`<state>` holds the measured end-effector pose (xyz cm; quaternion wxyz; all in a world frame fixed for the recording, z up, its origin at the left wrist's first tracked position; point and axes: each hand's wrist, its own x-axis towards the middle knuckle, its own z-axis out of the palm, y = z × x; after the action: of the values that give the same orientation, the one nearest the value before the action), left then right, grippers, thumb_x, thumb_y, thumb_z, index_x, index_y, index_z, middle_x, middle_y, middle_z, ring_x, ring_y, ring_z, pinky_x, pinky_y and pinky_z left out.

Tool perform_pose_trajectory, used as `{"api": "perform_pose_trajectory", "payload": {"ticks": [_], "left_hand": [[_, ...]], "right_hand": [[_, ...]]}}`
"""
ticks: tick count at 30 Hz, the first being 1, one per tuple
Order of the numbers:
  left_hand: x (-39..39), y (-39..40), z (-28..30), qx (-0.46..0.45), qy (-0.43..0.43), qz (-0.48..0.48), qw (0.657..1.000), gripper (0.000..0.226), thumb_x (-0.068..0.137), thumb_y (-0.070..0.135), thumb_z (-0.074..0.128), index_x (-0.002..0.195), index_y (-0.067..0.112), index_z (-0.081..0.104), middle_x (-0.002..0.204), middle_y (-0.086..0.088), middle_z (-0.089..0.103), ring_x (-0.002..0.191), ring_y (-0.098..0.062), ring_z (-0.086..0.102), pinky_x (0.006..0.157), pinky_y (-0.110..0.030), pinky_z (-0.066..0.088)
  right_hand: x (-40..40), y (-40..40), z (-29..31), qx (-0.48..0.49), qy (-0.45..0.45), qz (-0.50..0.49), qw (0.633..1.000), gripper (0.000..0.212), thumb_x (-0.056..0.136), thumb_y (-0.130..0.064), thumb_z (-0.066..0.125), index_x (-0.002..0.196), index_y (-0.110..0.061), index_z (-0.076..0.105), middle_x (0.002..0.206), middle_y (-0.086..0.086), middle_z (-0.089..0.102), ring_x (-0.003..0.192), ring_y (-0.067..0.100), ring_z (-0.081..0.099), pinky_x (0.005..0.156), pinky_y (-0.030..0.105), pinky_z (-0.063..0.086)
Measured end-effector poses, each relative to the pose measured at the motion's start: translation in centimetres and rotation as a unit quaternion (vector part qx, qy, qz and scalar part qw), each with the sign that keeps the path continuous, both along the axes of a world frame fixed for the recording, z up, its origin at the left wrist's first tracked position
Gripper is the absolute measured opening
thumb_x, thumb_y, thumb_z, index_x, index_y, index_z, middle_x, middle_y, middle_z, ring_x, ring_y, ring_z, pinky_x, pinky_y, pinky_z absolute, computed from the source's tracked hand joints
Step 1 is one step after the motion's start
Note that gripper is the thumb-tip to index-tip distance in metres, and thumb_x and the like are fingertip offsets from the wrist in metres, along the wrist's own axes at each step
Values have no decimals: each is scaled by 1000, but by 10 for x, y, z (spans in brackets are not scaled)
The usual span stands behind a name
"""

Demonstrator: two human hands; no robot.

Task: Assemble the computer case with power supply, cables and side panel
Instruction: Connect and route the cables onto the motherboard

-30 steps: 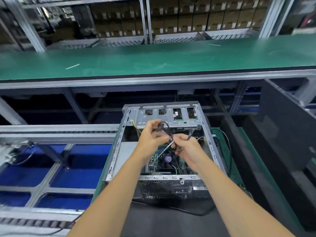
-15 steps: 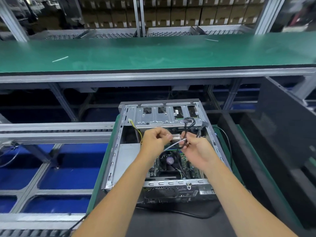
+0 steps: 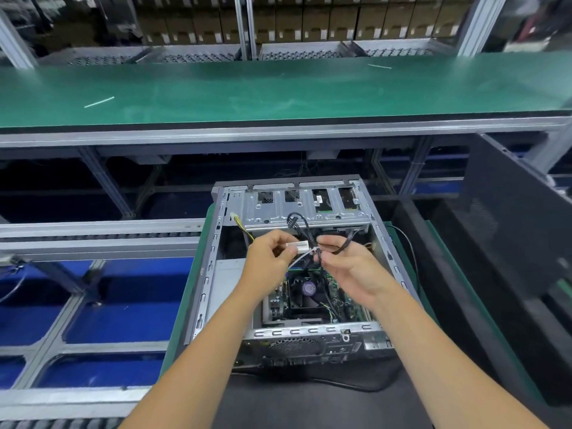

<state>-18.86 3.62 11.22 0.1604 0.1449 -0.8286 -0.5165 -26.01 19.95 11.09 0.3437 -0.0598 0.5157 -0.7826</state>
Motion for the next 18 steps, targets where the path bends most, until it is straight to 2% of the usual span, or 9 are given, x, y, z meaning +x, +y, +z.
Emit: {"api": "perform_pose_trajectory", "payload": {"ticks": [3, 5, 8, 11, 14, 18], "left_hand": [[10, 7, 3, -133, 84, 49, 986, 7, 88, 17, 62, 93, 22, 63, 91, 13, 60, 92, -4, 52, 84, -28, 42], [16, 15, 7, -171, 141, 32, 975, 5, 87, 26, 61, 88, 21, 61, 86, 16, 57, 87, -2, 51, 79, -26, 41], [15, 25, 7, -200, 117, -35, 972, 13, 87, 22, 67, 99, 16, 66, 91, 8, 65, 85, -10, 60, 76, -30, 51], [8, 25, 9, -195, 128, -10, 972, 14, 88, 7, 65, 99, 11, 73, 92, 2, 72, 84, -13, 66, 78, -35, 55], [5, 23, 11, -175, 136, 3, 975, 16, 86, 2, 65, 92, 12, 75, 85, 4, 71, 79, -7, 63, 76, -27, 52], [4, 27, 13, -143, 147, 15, 979, 14, 86, 4, 64, 89, 14, 74, 81, 7, 66, 77, -3, 58, 72, -20, 47]], "right_hand": [[3, 1, 2, 40, 30, -8, 999, 19, 90, 12, 59, 105, 1, 61, 91, 13, 64, 78, 16, 68, 80, 25, 56], [5, 2, 5, 45, 46, -14, 998, 14, 91, 10, 59, 101, 2, 62, 87, 12, 65, 74, 15, 64, 79, 26, 56], [8, 2, 8, 46, 63, -21, 997, 11, 93, 7, 57, 96, 0, 65, 82, 7, 67, 71, 14, 59, 74, 23, 55], [10, 2, 10, 35, 66, -23, 997, 12, 96, 5, 54, 94, -2, 64, 77, 5, 67, 69, 12, 62, 71, 21, 56], [11, 2, 11, 24, 63, -28, 997, 10, 98, 2, 52, 95, -3, 61, 76, 4, 66, 67, 11, 64, 66, 19, 55], [11, 1, 13, 22, 55, -38, 998, 9, 98, 1, 52, 97, -2, 60, 77, 7, 67, 66, 11, 66, 60, 18, 54]]}}
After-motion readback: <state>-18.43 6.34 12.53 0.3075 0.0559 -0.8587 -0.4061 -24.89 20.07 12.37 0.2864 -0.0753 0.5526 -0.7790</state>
